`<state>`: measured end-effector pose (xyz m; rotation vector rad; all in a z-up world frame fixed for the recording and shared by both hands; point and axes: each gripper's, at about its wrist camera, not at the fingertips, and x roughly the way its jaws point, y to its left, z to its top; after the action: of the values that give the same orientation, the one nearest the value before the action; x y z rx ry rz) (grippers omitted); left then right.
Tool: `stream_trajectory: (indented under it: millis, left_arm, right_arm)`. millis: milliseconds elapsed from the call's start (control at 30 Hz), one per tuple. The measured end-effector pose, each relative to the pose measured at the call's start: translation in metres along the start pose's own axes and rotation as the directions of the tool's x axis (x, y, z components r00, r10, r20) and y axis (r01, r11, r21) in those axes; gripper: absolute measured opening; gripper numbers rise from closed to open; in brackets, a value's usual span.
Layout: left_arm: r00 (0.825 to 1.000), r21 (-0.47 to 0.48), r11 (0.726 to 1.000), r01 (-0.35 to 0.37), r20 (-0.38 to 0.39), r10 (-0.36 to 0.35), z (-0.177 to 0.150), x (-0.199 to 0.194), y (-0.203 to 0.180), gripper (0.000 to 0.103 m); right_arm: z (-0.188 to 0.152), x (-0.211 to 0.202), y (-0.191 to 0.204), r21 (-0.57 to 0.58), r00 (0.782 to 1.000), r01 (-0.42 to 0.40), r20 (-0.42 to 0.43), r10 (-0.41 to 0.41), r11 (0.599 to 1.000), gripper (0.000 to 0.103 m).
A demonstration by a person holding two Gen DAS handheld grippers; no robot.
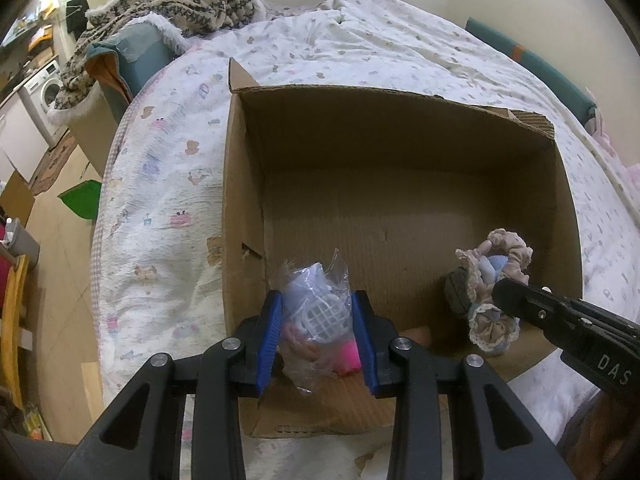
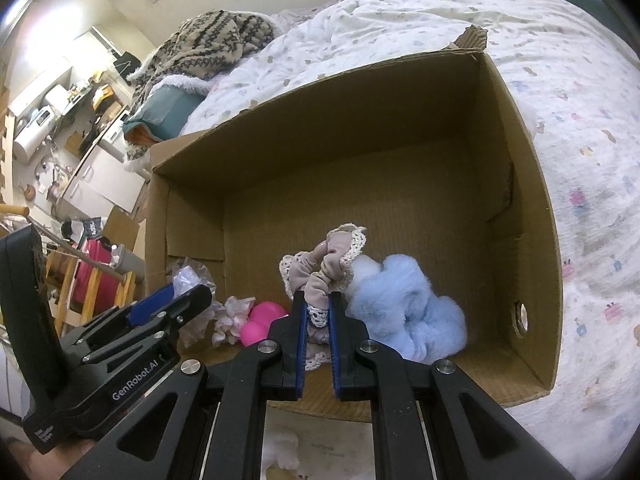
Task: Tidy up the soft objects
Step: 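Carry the clear bag and beige lace scrunchie into the box and release both, then lift both open tools out of the box toward the white cloth roll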
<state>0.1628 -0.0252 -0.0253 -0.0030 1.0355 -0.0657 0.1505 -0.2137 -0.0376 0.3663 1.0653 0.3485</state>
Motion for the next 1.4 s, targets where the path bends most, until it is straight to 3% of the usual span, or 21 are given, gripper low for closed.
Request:
stream_trajectory:
  millis: [333,433,467,500,567,1067,1400]
  left_arm:
    - [1.0,0.004,1.0,0.019,0.004,-0.019,-0.001,-0.004,-0.004,0.045]
    - [0.999,0.002,0.999,0.037,0.001,-0.037,-0.001,-0.006,-0.004,0.052]
    - [0.999,0.005,0.999,0.038,0.003,-0.038,-0.001,-0.007,-0.005,0.056]
    - [0.999,0.011,0.999,0.04,0.006,-0.04,-0.002,-0.008,-0.006,0.058]
    - [0.999,0.018,0.999,0.029,0.013,-0.029,-0.002,-0.011,-0.008,0.065]
    - [0.997,-0.012,1.0,0.01,0.081,-0.009,-0.007,-0.042,0.001,0.065]
    - [0.999,-0.071,0.997,0.014,0.041,-0.011,-0.03,-0.053,0.017,0.065]
  right_arm:
    - [0.002,-0.006,-0.002,0.018,1.0,-0.017,0.02,0.016,1.0,0.017]
    - [0.003,-0.008,-0.004,0.032,0.999,-0.023,0.029,0.022,0.999,0.04]
    - [0.003,-0.011,-0.004,0.033,0.999,-0.029,0.04,0.027,0.999,0.06]
    - [0.003,-0.013,-0.003,0.034,0.998,-0.03,0.054,0.028,0.999,0.069]
    - [0.003,-0.017,-0.003,0.03,0.997,-0.031,0.07,0.029,0.999,0.069]
    - [-0.002,-0.035,-0.011,0.06,0.996,-0.008,0.094,0.002,0.998,0.069]
    - [-0.017,-0.05,-0.008,0.044,0.996,0.014,0.088,-0.018,0.999,0.069]
